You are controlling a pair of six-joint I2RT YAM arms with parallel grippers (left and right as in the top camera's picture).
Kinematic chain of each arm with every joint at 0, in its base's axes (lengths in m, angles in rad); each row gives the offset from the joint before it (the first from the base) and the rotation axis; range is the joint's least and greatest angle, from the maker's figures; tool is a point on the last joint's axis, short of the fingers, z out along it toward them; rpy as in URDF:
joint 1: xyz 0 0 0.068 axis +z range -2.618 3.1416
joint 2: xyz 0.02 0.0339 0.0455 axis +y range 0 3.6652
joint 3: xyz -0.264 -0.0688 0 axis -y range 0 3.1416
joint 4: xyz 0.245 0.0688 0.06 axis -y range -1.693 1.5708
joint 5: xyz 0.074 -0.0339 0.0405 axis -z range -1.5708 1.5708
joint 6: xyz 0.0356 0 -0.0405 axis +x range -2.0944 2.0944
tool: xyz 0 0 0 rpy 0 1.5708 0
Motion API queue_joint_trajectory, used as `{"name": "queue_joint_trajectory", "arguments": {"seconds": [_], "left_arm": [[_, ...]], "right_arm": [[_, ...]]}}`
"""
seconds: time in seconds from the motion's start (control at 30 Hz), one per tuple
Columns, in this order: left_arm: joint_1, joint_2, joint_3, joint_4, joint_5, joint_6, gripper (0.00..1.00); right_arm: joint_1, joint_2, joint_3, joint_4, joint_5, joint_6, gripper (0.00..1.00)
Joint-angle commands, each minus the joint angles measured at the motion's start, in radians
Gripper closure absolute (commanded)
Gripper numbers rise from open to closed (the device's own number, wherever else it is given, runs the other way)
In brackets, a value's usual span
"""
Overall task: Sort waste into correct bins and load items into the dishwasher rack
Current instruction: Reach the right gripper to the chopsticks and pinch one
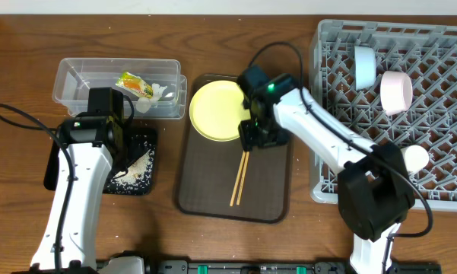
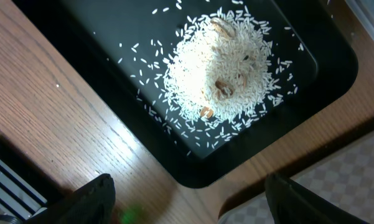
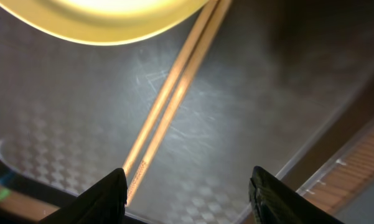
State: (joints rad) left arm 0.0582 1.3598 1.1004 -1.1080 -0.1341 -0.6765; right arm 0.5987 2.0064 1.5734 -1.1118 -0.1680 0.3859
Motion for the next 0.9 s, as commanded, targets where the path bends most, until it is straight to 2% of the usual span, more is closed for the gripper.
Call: {"name": "queue_joint_trajectory", "arguments": {"seconds": [0.0,0.23,0.43,0.73,0.83,0.87], "left_arm": [[0.005,-0.001,0.014,-0.006,-0.006,0.010,0.20],[0.005,-0.001,0.014,-0.031,-0.005,0.010,0.20],[0.005,-0.001,0.014,-0.043,-0.005,0.010,0.20],[0.005,-0.001,0.014,-0.043,-0.005,0.010,0.20],[0.005,-0.001,0.014,-0.043,-0.005,0.010,0.20],[0.005,-0.001,0.014,-0.045,-0.005,0.010,0.20]], "right_arm": [[0.036,0.009,-0.064,0.051,-0.027,0.078,0.38],[0.092,0.009,-0.174,0.174,0.002,0.165,0.40],[0.124,0.009,-0.229,0.175,0.129,0.282,0.40],[0.127,0.009,-0.261,0.193,0.169,0.324,0.40],[0.127,0.009,-0.276,0.195,0.168,0.325,0.42],[0.127,0.009,-0.283,0.194,0.167,0.331,0.47]]}}
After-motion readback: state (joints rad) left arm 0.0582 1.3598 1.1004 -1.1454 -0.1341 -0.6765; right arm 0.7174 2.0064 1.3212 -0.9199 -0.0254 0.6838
